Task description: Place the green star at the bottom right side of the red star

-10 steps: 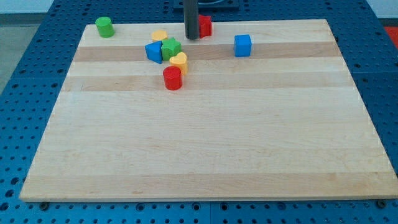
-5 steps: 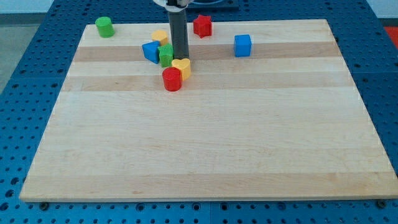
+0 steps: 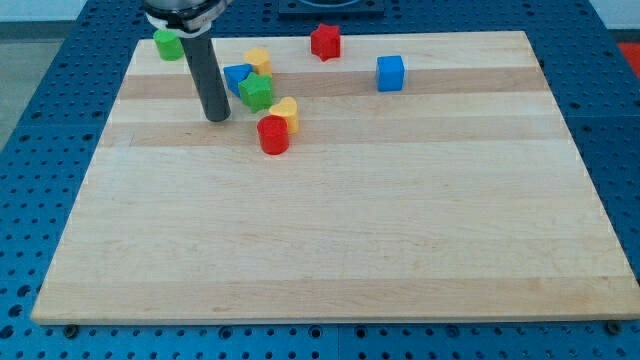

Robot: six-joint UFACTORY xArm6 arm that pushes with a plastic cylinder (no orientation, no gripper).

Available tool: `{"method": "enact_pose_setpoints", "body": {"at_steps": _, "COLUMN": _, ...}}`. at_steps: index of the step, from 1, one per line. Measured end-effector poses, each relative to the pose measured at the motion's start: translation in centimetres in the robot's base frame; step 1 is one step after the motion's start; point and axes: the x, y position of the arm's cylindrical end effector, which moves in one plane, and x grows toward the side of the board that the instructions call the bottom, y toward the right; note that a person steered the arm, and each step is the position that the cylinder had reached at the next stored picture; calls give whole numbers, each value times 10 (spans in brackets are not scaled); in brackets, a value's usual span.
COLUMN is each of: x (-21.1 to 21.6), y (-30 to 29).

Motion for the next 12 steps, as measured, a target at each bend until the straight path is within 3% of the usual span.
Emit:
{"method": "enact_pose_setpoints", "body": {"at_steps": 5, "x": -44, "y": 78}}
{"method": "enact_pose_setpoints", "body": {"at_steps": 9, "x": -77, "y": 78}}
{"method": "enact_pose_setpoints", "body": {"at_steps": 12, "x": -91, "y": 31}}
